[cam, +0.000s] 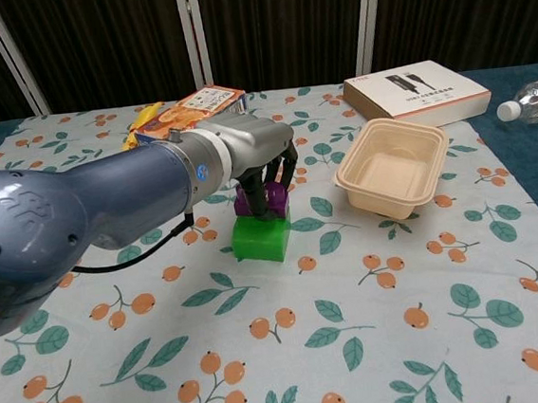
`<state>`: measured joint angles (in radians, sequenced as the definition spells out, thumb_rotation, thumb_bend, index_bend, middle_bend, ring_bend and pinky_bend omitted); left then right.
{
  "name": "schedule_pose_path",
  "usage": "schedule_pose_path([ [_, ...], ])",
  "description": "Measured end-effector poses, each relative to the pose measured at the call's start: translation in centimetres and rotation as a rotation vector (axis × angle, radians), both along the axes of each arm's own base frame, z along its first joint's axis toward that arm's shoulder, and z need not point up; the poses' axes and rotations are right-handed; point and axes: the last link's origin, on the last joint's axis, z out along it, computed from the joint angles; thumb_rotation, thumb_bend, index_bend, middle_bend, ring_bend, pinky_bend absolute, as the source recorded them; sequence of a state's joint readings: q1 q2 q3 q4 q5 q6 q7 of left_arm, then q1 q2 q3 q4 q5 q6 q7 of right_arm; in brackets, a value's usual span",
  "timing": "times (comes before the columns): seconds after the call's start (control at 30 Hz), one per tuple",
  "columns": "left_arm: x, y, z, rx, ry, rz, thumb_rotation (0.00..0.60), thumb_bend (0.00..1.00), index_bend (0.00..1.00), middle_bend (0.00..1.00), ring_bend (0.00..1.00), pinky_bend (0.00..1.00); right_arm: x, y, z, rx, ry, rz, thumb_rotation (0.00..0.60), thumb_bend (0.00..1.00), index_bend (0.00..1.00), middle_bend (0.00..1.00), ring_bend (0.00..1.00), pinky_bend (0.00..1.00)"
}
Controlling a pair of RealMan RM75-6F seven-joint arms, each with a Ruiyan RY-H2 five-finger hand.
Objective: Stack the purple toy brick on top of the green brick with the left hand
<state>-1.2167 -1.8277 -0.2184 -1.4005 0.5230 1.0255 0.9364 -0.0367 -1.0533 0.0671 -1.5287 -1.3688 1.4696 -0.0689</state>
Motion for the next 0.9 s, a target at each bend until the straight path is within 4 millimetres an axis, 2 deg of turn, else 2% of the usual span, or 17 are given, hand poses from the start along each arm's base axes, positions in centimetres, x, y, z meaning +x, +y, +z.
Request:
schedule_pose_path([
  [0.47,-0.7,-0.2,-0.9,-0.002,-0.003,-0.001,0.6,0.42,0.51,0.5,0.11,0.05,-0.3,-0.1,-0.1,0.007,0.003,-0.008,0.6,0.15,0.01,0.02,0.02,0.0],
  [0.9,-2.5,0.2,-0.8,0.017,-0.002,0.024,0.6,0.42,0.49,0.49,0.11,0.05,-0.3,-0.3,-0.2,0.01,0.003,-0.007,0.6,0.15,0.01,0.02,0.02,0.0],
])
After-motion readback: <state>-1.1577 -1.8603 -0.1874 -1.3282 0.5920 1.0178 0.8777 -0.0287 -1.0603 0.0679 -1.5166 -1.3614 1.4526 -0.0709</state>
